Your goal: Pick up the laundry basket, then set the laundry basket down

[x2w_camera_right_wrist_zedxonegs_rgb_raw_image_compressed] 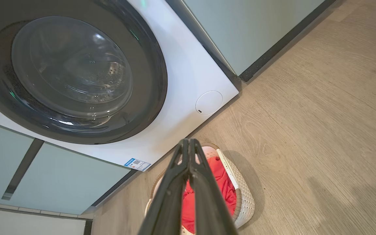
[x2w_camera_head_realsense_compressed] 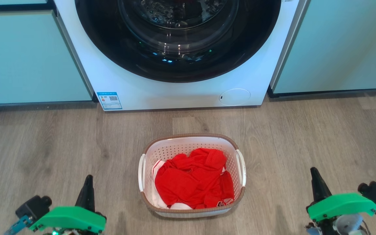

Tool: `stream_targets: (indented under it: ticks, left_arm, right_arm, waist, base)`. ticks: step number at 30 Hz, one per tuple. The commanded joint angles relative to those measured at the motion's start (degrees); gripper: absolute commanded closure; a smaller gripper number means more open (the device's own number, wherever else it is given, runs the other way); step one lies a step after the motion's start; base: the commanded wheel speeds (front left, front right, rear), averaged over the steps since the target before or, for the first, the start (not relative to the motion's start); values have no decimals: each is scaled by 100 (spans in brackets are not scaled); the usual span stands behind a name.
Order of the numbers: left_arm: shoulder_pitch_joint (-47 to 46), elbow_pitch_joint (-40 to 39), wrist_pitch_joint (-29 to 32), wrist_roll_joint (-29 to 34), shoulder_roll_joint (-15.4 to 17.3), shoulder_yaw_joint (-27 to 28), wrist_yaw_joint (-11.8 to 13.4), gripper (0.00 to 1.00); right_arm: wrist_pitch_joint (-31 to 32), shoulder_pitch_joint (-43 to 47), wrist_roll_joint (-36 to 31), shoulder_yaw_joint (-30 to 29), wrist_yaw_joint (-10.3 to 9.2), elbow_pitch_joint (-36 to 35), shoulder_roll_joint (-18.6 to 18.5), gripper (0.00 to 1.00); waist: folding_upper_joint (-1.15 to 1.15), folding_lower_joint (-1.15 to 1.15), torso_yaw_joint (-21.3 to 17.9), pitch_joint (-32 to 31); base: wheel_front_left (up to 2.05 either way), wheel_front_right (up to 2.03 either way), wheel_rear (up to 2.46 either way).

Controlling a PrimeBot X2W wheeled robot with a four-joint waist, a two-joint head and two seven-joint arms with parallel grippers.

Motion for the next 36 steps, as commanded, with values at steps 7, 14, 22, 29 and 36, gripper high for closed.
stream_targets:
  ticks: [7,14,22,29,36]
  left_arm:
    - [-373,-115,126,-536,97,204,-89,100]
    - [-465,-82,240,-1003,99,285,-147,100]
    - [-571,-44,371,-1533,99,381,-214,100]
    - [-650,-15,471,-1930,98,454,-264,100]
    - [-757,24,606,-2458,95,554,-331,100]
  right_arm:
    - [112,-377,520,-27,7,-154,-141,100]
    - [224,-430,969,-80,8,-145,-147,100]
    - [353,-491,1478,-143,9,-135,-153,100]
    - [451,-537,1860,-192,9,-127,-156,100]
    - [584,-598,2368,-259,10,-116,-159,100]
  waist:
    - [0,0,0,-6]
    - [0,0,0,-12]
    - [0,0,-1,-20]
    - [0,0,-1,-25]
    - [0,0,-1,-32]
  base:
    - [0,0,0]
    - [0,0,0]
    - [0,0,0]
    - [0,0,0]
    - [0,0,0]
